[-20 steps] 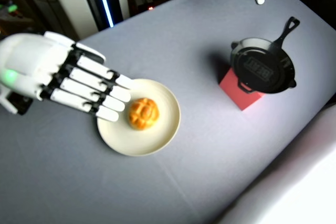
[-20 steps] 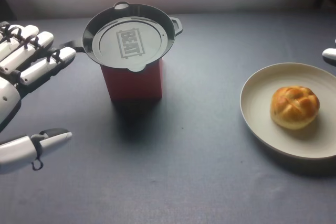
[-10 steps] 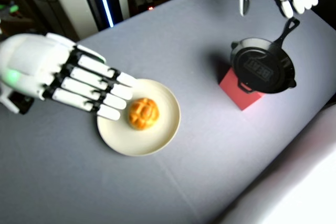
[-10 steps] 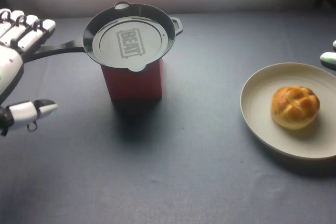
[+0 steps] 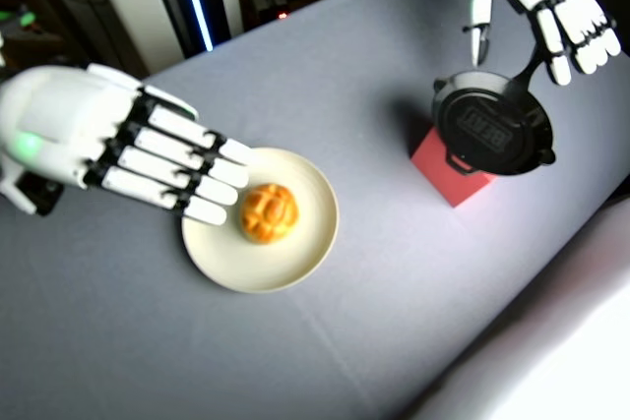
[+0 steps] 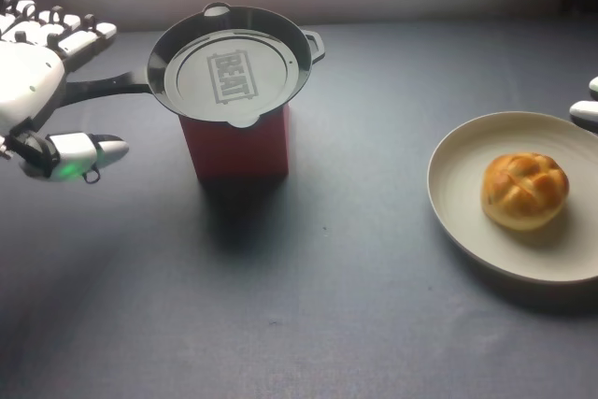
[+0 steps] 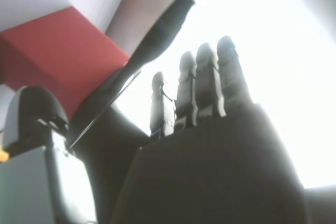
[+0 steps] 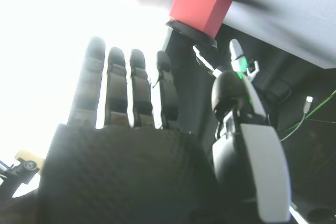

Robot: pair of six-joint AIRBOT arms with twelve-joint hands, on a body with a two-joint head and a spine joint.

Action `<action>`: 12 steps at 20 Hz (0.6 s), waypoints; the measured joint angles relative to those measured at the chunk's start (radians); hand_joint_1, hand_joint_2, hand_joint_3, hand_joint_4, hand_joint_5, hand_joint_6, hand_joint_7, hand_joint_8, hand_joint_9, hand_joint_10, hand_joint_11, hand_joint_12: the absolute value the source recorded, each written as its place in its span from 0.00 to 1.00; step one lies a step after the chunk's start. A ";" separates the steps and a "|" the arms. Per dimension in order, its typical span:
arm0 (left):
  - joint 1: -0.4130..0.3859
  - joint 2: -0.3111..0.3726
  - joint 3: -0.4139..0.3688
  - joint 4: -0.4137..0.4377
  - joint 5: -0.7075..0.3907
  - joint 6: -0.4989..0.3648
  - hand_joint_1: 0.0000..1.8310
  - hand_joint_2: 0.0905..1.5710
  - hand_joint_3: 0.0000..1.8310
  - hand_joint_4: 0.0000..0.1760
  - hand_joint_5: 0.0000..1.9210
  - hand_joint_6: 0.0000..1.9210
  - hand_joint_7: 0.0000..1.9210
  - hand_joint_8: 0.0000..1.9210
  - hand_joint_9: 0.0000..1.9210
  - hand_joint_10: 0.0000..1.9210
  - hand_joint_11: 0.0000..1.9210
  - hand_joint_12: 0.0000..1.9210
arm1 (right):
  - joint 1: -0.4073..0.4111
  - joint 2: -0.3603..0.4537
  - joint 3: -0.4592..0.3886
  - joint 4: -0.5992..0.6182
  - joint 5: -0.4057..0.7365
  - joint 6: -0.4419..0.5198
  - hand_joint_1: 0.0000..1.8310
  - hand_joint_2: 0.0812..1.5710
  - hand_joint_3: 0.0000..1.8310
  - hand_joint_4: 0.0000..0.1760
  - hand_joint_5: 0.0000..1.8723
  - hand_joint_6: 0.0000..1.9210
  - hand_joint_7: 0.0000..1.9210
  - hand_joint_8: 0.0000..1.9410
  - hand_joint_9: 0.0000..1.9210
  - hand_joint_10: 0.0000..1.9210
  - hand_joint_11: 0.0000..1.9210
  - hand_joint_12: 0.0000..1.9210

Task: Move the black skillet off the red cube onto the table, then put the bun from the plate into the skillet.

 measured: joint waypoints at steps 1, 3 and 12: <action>-0.006 -0.010 0.013 -0.010 0.025 0.000 0.33 0.65 0.00 0.55 0.15 0.00 0.14 0.00 0.13 0.00 0.00 0.27 | 0.000 -0.001 0.000 -0.002 -0.002 0.000 0.19 0.86 0.00 0.10 0.17 0.01 0.10 0.00 0.08 0.00 0.10 0.05; -0.024 -0.029 0.028 -0.005 0.061 0.000 0.35 0.66 0.00 0.47 0.16 0.00 0.15 0.00 0.14 0.00 0.00 0.28 | 0.000 -0.001 0.001 -0.003 -0.003 0.000 0.19 0.86 0.00 0.08 0.17 0.00 0.11 0.00 0.08 0.00 0.10 0.04; -0.095 -0.080 0.129 -0.006 0.161 -0.018 0.51 0.71 0.00 0.00 0.44 0.56 0.52 0.33 0.49 0.46 0.35 0.77 | 0.000 -0.008 0.005 -0.009 -0.011 0.001 0.16 0.86 0.00 0.14 0.17 0.00 0.11 0.00 0.08 0.00 0.11 0.04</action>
